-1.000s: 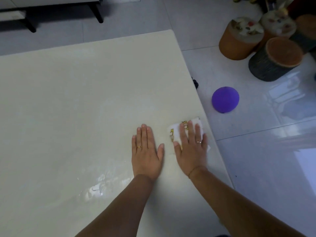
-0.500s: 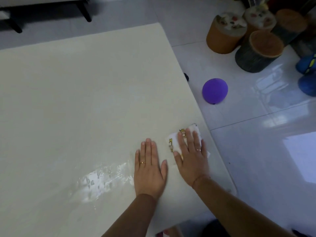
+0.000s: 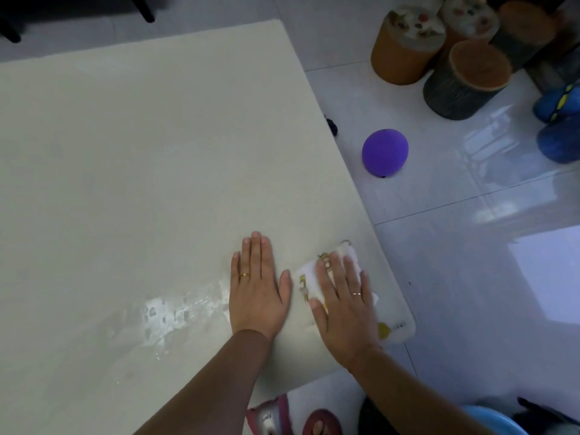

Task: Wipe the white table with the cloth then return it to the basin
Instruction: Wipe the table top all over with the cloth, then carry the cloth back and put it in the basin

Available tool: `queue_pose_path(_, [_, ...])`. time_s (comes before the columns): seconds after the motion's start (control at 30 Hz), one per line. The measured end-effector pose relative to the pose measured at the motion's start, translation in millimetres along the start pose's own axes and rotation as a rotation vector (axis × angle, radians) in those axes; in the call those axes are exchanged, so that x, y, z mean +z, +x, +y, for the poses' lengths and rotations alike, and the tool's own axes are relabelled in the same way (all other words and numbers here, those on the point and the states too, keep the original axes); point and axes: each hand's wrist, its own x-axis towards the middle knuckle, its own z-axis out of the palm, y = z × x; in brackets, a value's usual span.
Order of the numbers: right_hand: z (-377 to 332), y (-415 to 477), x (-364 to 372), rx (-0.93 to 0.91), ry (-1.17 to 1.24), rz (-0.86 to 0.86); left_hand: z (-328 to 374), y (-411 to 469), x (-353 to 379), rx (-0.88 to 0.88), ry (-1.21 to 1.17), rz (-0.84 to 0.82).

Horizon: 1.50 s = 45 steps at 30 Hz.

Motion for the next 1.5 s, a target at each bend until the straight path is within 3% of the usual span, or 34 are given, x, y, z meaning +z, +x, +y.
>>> queue_pose_path(0.1, [39, -14, -1, -0.221, -0.072, -0.010, 0, 0, 1, 0.000, 0.002, 0.017])
queue_pose_path(0.2, [69, -20, -7, -0.049, -0.017, -0.024, 0, -3, 2, -0.003, 0.014, 0.029])
queue_pose_path(0.33, [41, -38, -3, 0.273, 0.083, -0.014, 3, -3, 1, -0.037, -0.004, 0.004])
queue_pose_path(0.47, [20, -66, -5, 0.100, 0.080, -0.064, 29, -21, -7, -0.076, -0.144, 0.004])
queue_pose_path(0.53, [31, -70, -11, 0.021, 0.197, -0.091, 53, -42, -11, -0.022, -0.226, 0.013])
queue_pose_path(0.6, [43, -70, -20, 0.119, 0.347, -0.053, 74, -60, -12, -0.007, -0.312, 0.058])
queue_pose_path(0.7, [50, -67, -34, 0.446, 0.482, 0.089, 99, -76, -11, -0.195, -0.413, 0.015])
queue_pose_path(0.8, [46, -65, -39, 0.592, 0.630, -0.010, 113, -78, -11, -0.455, -0.510, -0.071])
queue_pose_path(0.93, [44, -68, -47, 0.698, 0.799, -0.145, 123, -81, -22, -0.586, -0.732, -0.173])
queue_pose_path(1.0, [46, -77, -48, 0.708, 0.864, -0.227, 123, -87, -28, -0.618, -0.830, -0.233])
queue_pose_path(1.17, [58, -107, -85, 0.675, 1.079, -0.243, 122, -97, -63, -0.650, -0.946, -0.338])
queue_pose_path(1.33, [64, -116, -163, 0.542, 1.211, -0.149, 133, -93, -135, -0.590, -1.086, -0.452])
queue_pose_path(1.5, [60, -114, -267, 0.457, 1.444, -0.091, 158, -90, -235, -0.468, -1.198, -0.444])
